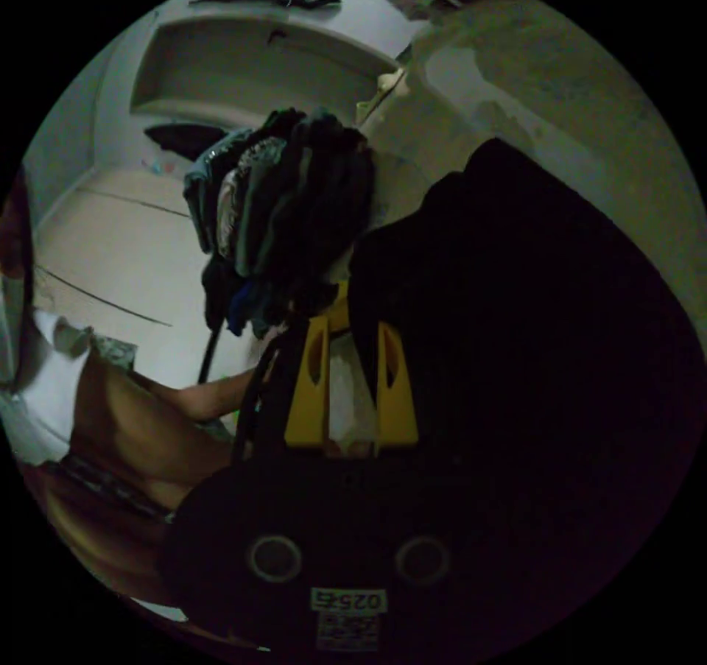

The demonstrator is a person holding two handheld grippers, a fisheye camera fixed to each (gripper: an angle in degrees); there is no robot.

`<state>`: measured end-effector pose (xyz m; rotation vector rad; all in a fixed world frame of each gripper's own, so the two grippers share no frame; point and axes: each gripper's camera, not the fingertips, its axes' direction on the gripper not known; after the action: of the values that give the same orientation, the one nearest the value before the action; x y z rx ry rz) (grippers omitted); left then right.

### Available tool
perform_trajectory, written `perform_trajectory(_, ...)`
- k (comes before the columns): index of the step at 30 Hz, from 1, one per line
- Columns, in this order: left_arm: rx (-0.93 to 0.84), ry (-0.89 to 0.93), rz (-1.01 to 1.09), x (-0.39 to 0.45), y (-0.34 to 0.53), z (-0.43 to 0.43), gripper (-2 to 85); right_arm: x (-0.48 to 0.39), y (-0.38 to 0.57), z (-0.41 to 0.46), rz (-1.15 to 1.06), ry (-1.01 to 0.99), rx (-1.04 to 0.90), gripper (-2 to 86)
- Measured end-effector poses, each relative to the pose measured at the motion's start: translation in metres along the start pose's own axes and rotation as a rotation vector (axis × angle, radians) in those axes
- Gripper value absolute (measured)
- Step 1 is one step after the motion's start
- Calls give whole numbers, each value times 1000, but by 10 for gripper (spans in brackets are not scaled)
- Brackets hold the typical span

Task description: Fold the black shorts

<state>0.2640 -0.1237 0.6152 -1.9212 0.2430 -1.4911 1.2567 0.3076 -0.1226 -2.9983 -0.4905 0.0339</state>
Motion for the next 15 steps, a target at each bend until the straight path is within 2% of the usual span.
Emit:
perform_trajectory(4, 24, 86, -35, -13, 8, 1, 24, -2, 9, 7, -7, 47, 24, 88)
perform_trajectory(8, 24, 45, -6, 0, 9, 29, -3, 0, 36, -12, 103, 52, 201, 74)
perform_trajectory(10, 21, 49, 16, 8, 13, 37, -12, -9, 44, -16, 70, 79, 257, 72)
perform_trajectory(13, 40, 9, 11, 17, 27, 35, -15, -35, 33, 8, -92, 121, 63, 87)
perform_trajectory(15, 61, -125, -29, 18, 45, 23, -13, -64, 29, 49, -288, 312, -244, 98)
